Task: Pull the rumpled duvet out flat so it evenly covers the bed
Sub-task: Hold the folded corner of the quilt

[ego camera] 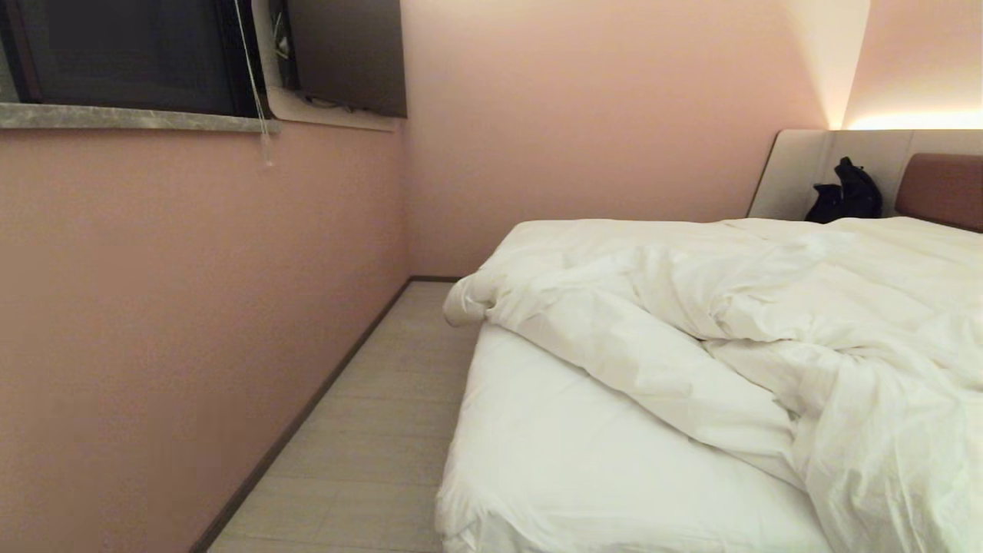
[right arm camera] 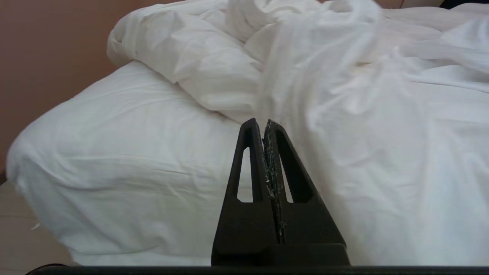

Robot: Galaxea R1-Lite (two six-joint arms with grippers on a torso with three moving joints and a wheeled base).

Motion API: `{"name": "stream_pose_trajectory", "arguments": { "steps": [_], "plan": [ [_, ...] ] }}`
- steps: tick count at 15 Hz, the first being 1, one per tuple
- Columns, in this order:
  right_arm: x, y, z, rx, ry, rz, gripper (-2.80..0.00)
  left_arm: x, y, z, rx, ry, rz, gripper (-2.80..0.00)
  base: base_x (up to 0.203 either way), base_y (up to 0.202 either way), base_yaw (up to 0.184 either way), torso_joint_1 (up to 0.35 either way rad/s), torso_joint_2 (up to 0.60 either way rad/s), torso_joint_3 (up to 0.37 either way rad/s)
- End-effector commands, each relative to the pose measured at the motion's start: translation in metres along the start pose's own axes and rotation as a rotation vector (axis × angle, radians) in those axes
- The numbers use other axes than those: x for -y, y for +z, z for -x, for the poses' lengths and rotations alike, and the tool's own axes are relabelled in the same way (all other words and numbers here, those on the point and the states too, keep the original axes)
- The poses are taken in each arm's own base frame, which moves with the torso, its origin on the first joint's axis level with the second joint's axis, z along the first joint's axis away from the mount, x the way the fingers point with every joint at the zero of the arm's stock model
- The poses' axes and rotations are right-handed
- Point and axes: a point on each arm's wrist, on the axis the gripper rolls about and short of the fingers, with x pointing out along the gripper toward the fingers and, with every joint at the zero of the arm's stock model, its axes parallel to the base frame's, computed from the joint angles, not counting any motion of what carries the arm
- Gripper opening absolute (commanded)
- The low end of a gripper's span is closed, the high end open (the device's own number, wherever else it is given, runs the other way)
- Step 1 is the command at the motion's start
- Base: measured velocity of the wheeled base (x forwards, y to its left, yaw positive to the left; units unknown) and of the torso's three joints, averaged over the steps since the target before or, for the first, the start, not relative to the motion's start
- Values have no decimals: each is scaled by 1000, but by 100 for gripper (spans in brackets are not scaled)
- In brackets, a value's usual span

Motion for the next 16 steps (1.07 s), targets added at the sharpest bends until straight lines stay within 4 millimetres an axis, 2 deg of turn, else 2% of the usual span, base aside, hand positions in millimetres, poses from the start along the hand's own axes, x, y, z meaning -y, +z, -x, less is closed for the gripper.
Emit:
{"name": "stream_pose_trajectory", "arguments": {
  "steps": [1, 8, 13, 16],
  "plan": [
    [0, 0, 0, 0, 0, 0, -280, 0, 0, 0, 0, 0, 1, -280, 0, -155, 0, 2, 2, 6],
    [0, 0, 0, 0, 0, 2, -280, 0, 0, 0, 0, 0, 7, -280, 0, -14, 0, 0, 0, 0],
    [0, 0, 0, -1, 0, 2, -280, 0, 0, 0, -1, -3, 9, -280, -152, 0, 1, 1, 2, 3],
    [0, 0, 0, -1, 0, 2, -280, 0, 0, 0, -1, -1, 8, -280, -17, 0, 1, -4, 1, -1]
  ]
}}
